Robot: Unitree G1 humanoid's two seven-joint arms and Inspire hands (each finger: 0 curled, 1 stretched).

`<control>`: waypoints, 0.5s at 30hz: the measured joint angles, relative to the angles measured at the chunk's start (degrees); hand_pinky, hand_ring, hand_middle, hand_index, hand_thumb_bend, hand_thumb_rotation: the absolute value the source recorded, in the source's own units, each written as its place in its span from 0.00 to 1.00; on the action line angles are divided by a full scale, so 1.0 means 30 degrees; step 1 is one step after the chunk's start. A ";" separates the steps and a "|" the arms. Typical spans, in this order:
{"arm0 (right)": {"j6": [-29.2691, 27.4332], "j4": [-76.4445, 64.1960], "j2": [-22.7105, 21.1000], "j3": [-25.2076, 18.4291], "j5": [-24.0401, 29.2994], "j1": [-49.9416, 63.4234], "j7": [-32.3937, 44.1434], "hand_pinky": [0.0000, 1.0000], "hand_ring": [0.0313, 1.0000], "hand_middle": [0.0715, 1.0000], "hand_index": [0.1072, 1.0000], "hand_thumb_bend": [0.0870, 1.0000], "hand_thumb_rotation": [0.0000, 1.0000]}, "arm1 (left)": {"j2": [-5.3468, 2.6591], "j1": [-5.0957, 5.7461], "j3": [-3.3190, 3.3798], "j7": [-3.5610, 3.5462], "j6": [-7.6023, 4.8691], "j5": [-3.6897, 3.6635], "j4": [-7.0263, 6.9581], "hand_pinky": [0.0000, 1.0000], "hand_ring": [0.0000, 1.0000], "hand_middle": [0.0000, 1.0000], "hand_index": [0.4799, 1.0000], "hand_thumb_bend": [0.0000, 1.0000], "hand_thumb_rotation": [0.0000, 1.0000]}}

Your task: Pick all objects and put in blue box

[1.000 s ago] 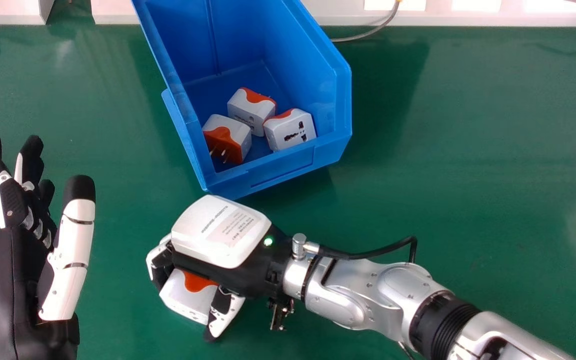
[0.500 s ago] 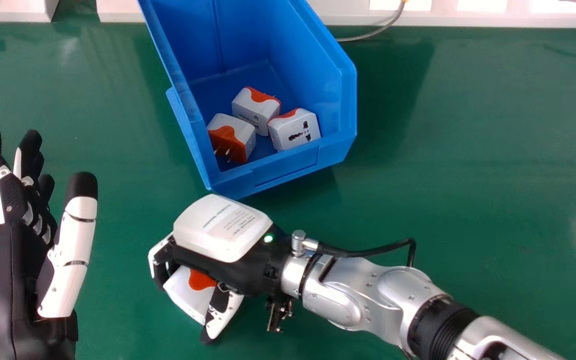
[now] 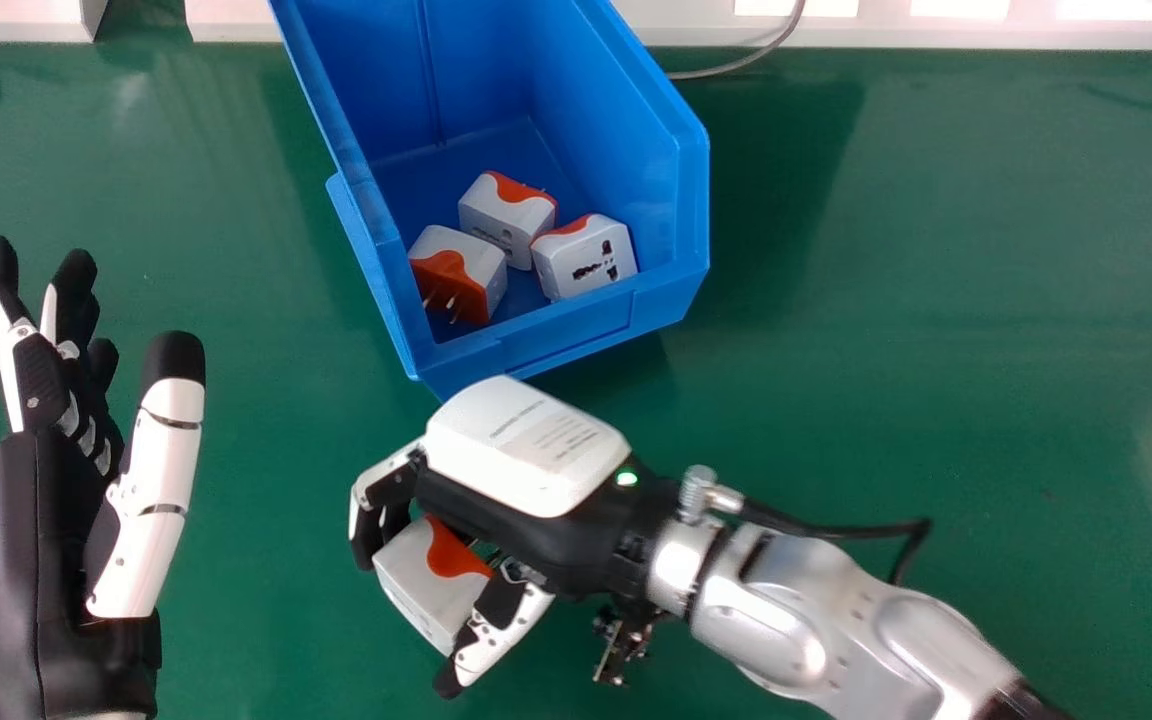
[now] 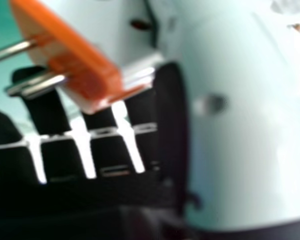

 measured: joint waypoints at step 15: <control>0.0392 -0.6094 -0.1894 -0.4417 0.1534 0.3306 0.0860 0.10 0.11 0.38 0.44 0.46 0.00 | 0.0191 -0.0685 0.0177 -0.0316 0.0012 -0.0403 0.0460 1.00 1.00 0.98 0.94 0.42 0.62</control>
